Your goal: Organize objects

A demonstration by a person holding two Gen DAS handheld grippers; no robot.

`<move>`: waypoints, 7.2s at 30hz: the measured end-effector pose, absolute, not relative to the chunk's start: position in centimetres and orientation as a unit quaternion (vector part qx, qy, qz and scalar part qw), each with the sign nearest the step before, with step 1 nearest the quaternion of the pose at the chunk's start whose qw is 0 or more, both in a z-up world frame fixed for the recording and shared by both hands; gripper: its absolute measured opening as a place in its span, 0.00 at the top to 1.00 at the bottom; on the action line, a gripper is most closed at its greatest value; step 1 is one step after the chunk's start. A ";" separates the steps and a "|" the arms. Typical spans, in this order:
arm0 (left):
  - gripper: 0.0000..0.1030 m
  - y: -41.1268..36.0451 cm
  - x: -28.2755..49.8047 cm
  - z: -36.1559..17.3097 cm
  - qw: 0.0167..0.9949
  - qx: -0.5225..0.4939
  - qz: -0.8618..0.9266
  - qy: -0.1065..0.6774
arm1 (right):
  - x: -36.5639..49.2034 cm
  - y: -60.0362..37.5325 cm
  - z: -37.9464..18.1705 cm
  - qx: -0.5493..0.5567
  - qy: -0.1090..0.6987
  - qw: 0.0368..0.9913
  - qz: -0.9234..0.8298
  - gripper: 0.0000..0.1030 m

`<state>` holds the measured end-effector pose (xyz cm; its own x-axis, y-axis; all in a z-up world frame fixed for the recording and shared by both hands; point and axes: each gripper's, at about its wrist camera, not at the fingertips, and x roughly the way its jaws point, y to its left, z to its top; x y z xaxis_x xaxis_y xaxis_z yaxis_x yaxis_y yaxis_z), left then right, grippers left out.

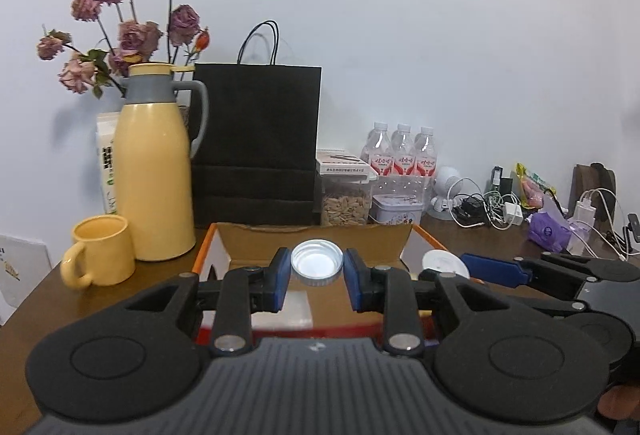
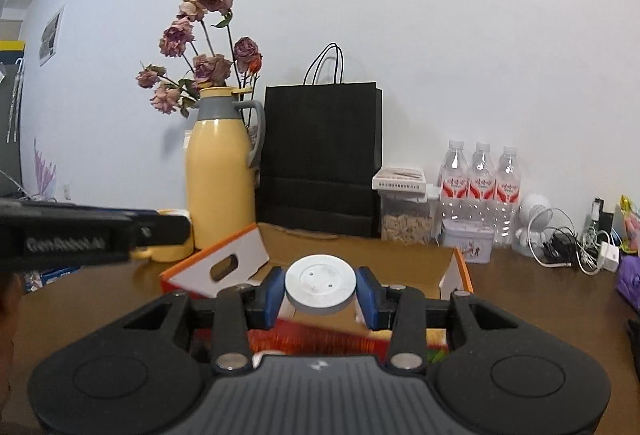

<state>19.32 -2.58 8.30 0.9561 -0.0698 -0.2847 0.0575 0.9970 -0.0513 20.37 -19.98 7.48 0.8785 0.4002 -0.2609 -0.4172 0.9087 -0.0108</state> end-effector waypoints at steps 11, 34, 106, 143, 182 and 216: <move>0.72 -3.8 28.0 6.7 0.981 -0.045 -0.004 0.191 | 28.8 -18.9 5.7 -0.028 0.172 0.966 0.190 0.63; 0.00 -3.6 30.3 3.3 0.973 -0.042 0.005 0.225 | 30.5 -19.1 2.8 -0.040 0.216 0.962 0.163 0.00; 0.00 -3.5 5.1 0.9 0.960 0.013 -0.024 0.279 | 7.0 -26.1 0.8 -0.086 0.266 0.949 0.147 0.00; 0.54 -3.3 7.8 -0.5 0.963 -0.019 -0.002 0.270 | 11.5 -26.7 0.1 -0.052 0.273 0.944 0.177 0.00; 0.52 -1.2 8.5 1.0 0.967 -0.034 0.025 0.252 | 18.2 -25.6 -0.7 0.032 0.273 0.939 0.209 0.46; 0.52 -1.1 8.4 0.6 0.965 -0.039 0.025 0.256 | 19.3 -24.4 -1.0 -0.032 0.283 0.938 0.197 0.41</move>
